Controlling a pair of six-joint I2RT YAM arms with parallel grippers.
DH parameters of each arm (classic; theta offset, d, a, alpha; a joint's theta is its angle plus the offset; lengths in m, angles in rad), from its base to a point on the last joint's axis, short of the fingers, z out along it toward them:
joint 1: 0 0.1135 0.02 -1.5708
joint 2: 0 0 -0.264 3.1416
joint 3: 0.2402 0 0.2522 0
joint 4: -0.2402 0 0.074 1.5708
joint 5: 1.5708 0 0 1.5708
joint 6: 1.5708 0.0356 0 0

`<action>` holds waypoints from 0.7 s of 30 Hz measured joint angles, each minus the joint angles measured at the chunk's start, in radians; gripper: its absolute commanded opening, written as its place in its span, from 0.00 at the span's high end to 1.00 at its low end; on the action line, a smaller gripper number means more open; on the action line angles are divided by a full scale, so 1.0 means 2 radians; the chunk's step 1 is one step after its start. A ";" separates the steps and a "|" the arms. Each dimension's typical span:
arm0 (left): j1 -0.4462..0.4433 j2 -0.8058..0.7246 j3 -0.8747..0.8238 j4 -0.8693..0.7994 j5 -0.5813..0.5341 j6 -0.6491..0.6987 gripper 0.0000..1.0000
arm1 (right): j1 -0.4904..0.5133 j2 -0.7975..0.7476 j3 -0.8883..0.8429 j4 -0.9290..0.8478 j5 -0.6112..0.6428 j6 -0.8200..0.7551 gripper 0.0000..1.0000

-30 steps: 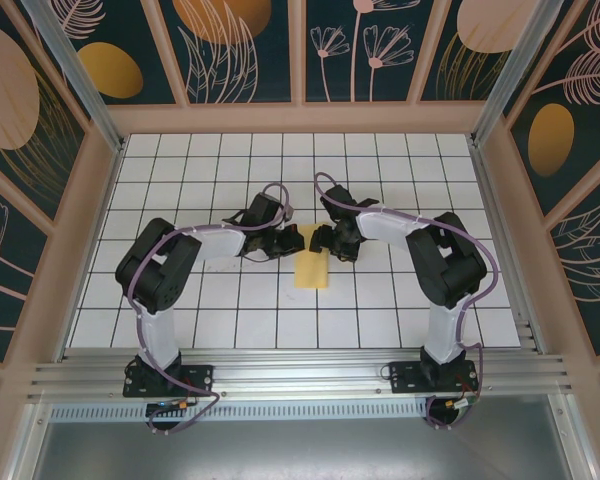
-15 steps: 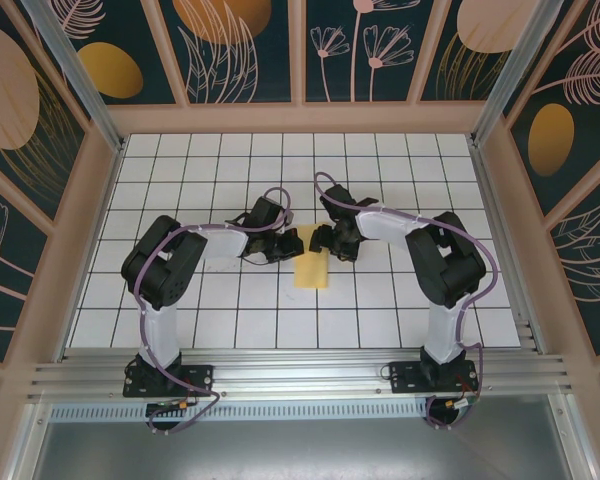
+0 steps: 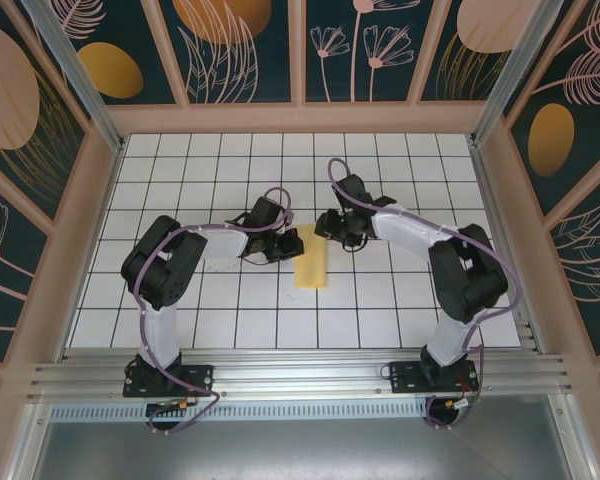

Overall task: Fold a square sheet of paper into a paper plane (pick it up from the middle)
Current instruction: Hold the square sheet of paper at the center of the table.

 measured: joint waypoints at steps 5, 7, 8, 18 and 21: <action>0.000 0.000 0.000 0.000 0.000 0.002 1.00 | -0.011 -0.024 -0.039 0.062 -0.064 0.011 0.94; 0.000 0.000 0.000 0.000 0.000 0.002 1.00 | -0.012 -0.023 -0.056 0.080 -0.089 0.014 0.97; 0.000 0.000 0.000 0.000 0.000 0.002 1.00 | -0.012 -0.023 -0.066 0.085 -0.101 0.016 0.98; 0.000 0.000 0.000 0.000 0.000 0.003 1.00 | -0.014 0.001 -0.092 0.127 -0.168 0.017 0.98; 0.000 0.000 0.000 0.000 0.000 0.003 1.00 | -0.015 0.011 -0.092 0.131 -0.171 0.016 0.98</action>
